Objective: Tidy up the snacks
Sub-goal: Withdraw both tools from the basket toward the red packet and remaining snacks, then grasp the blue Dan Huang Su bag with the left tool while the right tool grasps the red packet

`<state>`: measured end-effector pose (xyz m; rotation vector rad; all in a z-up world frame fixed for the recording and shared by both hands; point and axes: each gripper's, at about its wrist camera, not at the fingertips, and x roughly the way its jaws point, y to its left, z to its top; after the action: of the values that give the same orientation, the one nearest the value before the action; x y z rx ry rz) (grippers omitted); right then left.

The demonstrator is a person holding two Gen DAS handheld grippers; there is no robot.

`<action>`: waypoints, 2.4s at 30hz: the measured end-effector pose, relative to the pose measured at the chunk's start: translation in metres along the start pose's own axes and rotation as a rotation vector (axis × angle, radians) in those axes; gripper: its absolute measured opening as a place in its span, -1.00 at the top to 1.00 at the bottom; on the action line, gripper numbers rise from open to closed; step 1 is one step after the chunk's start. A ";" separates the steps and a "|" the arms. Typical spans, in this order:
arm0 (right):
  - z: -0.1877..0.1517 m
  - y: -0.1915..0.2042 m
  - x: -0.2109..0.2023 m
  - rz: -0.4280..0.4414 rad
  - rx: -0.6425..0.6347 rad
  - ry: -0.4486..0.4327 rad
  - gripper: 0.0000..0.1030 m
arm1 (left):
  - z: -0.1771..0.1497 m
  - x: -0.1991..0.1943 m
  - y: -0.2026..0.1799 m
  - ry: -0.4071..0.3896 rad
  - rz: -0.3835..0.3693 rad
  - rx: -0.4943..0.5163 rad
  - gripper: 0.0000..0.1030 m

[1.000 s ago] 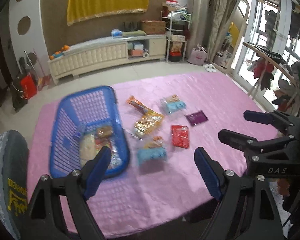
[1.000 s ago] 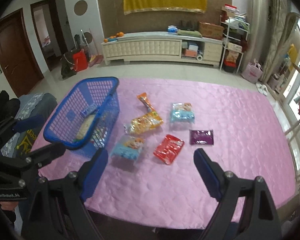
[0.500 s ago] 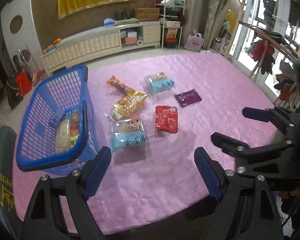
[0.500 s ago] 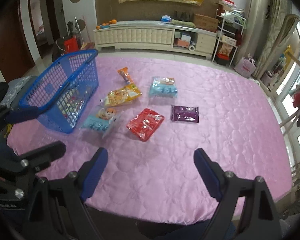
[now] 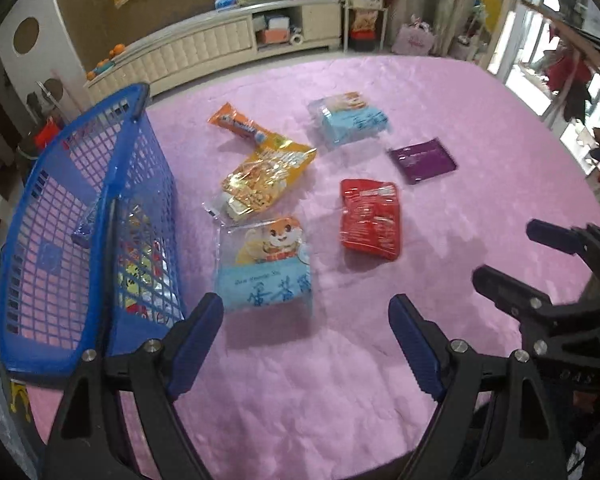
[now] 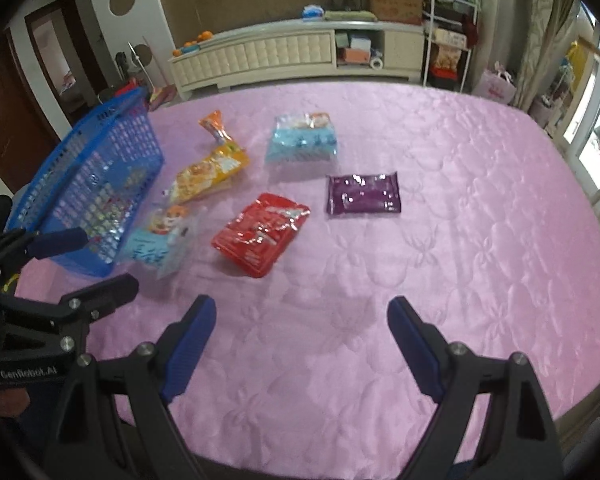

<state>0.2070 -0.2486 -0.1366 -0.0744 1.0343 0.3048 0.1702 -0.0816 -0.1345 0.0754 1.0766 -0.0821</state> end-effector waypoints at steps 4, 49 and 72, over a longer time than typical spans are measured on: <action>0.003 0.000 0.012 -0.024 -0.017 0.004 -0.75 | 0.008 0.013 -0.004 0.023 -0.008 0.037 -0.61; 0.021 -0.009 0.043 0.072 0.102 0.084 -0.75 | 0.022 0.060 0.030 0.071 0.005 -0.126 0.18; 0.075 0.024 0.119 0.051 0.104 0.254 -0.75 | 0.019 0.042 0.037 -0.029 -0.068 -0.155 0.24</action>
<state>0.3189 -0.1846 -0.1976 0.0078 1.3043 0.2919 0.2104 -0.0476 -0.1621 -0.1019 1.0530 -0.0601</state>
